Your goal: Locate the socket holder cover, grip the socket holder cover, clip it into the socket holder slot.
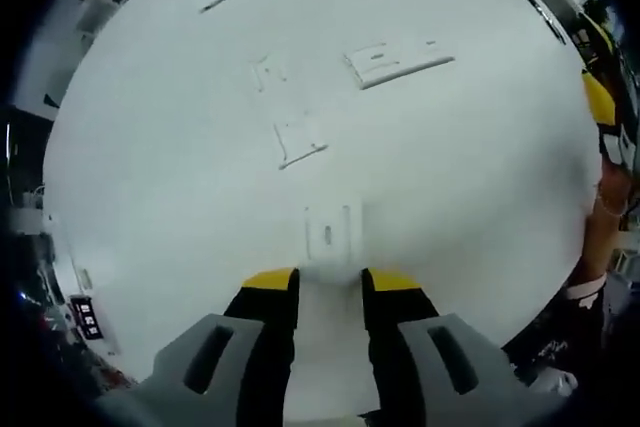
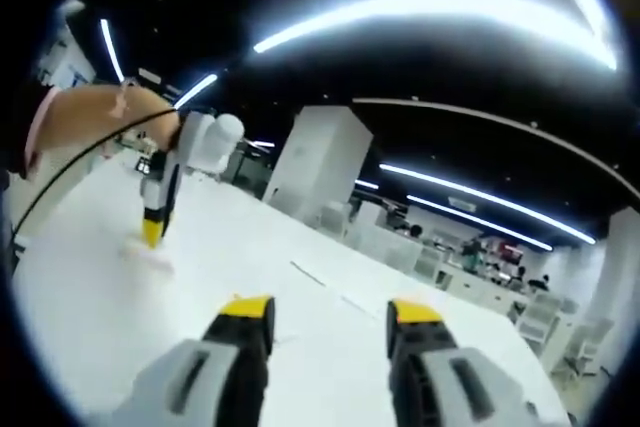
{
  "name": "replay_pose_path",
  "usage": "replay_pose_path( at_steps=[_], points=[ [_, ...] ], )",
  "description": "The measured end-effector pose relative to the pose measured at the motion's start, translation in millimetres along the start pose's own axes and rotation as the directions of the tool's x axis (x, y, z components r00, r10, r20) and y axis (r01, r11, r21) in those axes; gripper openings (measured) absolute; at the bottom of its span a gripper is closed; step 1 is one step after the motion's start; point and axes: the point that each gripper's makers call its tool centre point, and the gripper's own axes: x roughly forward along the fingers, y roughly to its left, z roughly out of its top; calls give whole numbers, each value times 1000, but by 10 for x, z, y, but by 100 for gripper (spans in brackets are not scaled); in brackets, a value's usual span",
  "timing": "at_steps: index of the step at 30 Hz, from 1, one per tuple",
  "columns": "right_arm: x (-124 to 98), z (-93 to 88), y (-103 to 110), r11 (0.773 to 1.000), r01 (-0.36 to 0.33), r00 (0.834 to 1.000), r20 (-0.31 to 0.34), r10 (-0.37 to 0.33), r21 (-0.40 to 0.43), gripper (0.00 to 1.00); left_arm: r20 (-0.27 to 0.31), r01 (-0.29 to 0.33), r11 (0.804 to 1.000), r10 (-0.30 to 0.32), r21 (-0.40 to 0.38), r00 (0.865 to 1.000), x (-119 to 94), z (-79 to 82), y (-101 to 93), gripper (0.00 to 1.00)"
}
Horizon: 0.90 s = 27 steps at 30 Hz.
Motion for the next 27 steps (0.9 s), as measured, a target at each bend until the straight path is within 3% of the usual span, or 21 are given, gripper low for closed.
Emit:
replay_pose_path(
  at_steps=[13,21,27],
  points=[
    [17,-23,-3,1000,0,1000,-19,0,-8,47,-21,-12,999,11,-53,1000,55,146,87,26],
    [10,-17,-11,1000,2,1000,-18,-2,-11,47,-23,-21,998,20,-64,1000,148,151,69,26],
    [1,5,-26,1000,4,1000,-10,-5,-11,47,-27,-51,996,49,-71,998,232,35,97,26]
  ],
)
